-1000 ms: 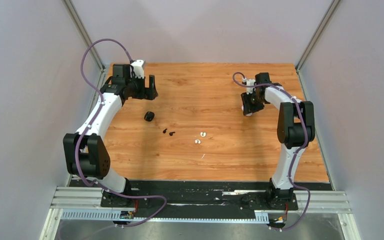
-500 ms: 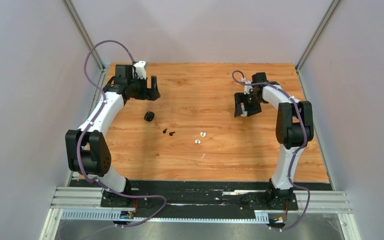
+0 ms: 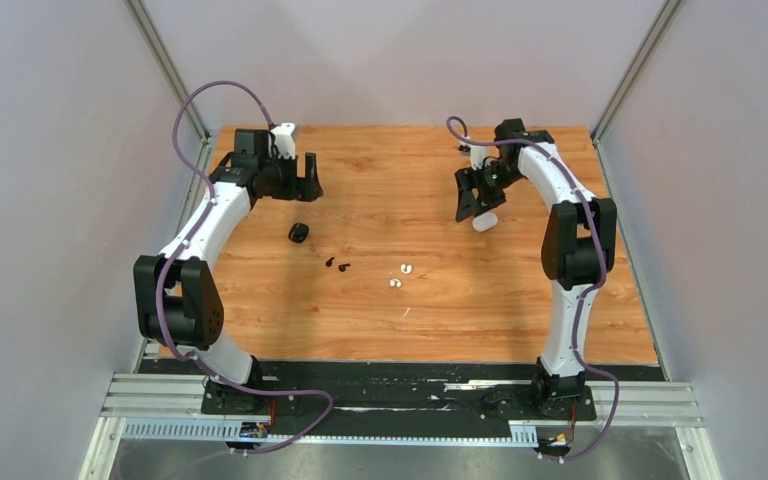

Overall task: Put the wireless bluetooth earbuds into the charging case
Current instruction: Pick up the charging case from the center of the board.

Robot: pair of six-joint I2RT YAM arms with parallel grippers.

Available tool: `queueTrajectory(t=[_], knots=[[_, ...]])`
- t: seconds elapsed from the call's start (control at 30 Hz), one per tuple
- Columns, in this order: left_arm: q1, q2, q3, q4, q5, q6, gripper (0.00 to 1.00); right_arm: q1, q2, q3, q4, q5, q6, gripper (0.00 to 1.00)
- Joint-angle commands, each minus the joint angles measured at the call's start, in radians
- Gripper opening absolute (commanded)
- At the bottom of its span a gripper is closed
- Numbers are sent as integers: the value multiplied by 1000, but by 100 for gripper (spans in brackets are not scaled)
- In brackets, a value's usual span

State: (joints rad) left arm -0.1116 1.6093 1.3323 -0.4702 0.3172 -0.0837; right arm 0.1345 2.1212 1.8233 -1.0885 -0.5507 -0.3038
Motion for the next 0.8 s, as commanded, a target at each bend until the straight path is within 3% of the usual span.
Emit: queueTrajectory(t=[0.0, 0.13, 0.3, 0.47, 0.77], knots=[[-6, 3, 45, 17, 16, 4, 96, -44, -60, 87, -172, -142, -526, 66], [-6, 9, 44, 24, 44, 4, 96, -117, -152, -43, -118, -222, -1091, 83], [-7, -2, 45, 19, 56, 18, 96, -121, -124, -56, -95, -153, -1434, 86], [-7, -20, 30, 16, 49, 34, 96, -119, -43, -18, -113, -90, -1575, 85], [-9, -35, 22, 4, 38, 56, 96, -110, 62, 25, -129, -34, -1617, 81]])
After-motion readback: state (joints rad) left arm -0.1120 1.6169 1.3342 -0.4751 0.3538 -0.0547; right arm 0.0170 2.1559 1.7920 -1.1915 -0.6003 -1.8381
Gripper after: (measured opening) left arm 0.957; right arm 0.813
